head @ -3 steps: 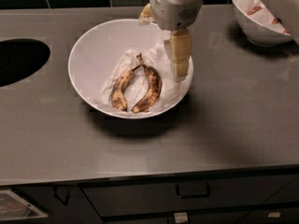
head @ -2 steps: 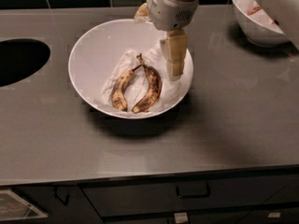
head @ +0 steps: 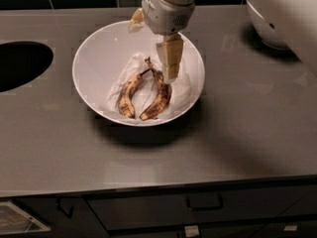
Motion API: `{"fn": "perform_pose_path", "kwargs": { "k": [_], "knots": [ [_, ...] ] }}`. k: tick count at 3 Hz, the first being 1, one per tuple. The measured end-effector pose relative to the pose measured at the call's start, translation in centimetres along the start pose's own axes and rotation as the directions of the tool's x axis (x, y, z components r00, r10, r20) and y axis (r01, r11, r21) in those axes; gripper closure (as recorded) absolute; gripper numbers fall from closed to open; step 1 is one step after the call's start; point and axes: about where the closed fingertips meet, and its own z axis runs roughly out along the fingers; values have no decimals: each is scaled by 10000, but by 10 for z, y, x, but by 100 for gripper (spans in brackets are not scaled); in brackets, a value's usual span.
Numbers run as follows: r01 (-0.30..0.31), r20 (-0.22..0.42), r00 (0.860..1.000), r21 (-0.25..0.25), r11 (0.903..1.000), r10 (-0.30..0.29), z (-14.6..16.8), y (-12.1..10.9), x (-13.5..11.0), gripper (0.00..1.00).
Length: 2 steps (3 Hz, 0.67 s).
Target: Pick banana from white bowl
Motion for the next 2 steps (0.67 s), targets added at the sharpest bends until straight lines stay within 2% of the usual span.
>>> {"fn": "perform_pose_path", "kwargs": {
  "k": [2],
  "knots": [
    [826,716,9942,-318,9961,-801,20,-13,-10,31]
  ]
}}
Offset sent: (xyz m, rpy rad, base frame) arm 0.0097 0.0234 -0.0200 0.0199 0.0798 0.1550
